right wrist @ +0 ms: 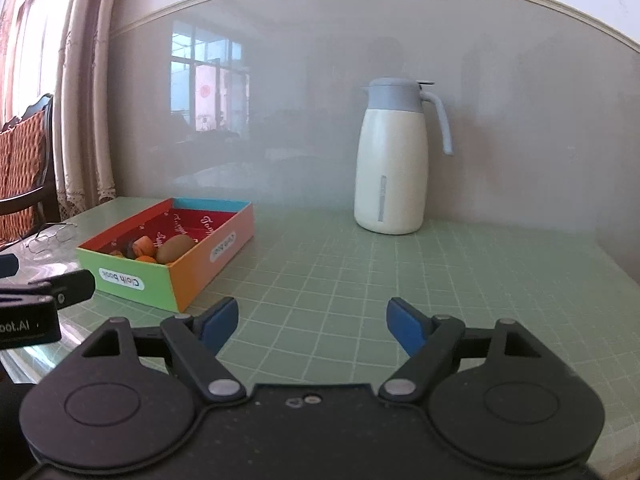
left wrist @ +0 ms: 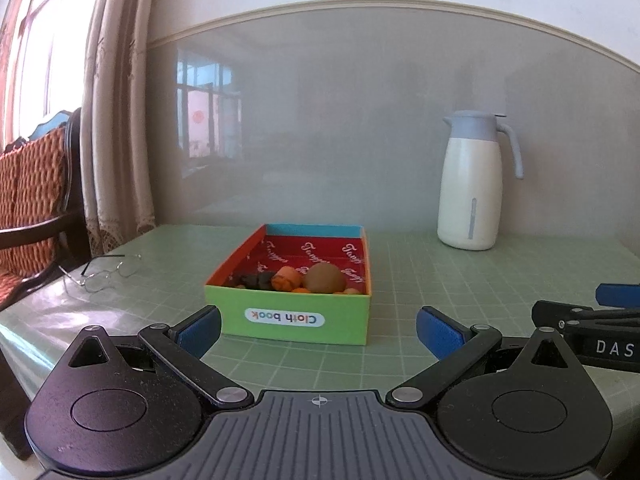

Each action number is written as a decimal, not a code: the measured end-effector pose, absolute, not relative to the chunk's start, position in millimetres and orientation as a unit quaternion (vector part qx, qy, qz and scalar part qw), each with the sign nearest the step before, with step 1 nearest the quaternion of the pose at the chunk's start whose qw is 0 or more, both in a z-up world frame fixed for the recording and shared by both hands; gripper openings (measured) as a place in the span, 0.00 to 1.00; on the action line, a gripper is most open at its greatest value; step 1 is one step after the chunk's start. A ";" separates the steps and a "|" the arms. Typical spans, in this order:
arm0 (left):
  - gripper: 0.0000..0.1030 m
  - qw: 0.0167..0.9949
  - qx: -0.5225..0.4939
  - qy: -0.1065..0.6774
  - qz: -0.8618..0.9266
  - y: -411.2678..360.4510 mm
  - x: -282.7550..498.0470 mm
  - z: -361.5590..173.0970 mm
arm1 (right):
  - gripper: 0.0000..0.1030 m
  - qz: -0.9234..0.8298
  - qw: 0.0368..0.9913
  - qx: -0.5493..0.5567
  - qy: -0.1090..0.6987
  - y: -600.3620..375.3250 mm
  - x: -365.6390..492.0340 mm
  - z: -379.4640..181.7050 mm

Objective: Organize fruits

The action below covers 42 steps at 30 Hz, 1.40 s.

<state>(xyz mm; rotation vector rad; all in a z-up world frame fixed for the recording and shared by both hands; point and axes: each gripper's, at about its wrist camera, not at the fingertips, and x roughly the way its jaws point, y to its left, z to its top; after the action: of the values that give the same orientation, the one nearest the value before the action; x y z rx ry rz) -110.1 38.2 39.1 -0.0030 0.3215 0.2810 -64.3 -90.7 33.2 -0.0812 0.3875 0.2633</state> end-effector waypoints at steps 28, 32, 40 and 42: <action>1.00 0.977 -0.008 0.166 0.134 37.9 -106.6 33.5 | 0.79 0.141 0.969 -0.066 0.191 -76.4 -63.5 28.3; 1.00 0.977 -0.008 0.166 0.134 38.0 -106.5 33.5 | 0.79 0.141 0.969 -0.066 0.191 -76.3 -63.5 28.4; 1.00 0.977 -0.010 0.167 0.133 38.2 -106.0 33.6 | 0.79 0.142 0.969 -0.066 0.191 -76.1 -63.7 28.2; 1.00 0.977 -0.011 0.167 0.134 38.3 -105.6 33.5 | 0.79 0.142 0.969 -0.066 0.191 -76.1 -63.6 28.2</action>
<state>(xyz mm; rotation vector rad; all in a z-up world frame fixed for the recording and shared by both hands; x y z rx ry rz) -105.6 38.3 33.5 -0.0217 0.3362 0.2692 -63.6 -76.1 28.2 -0.1332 0.3866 0.2874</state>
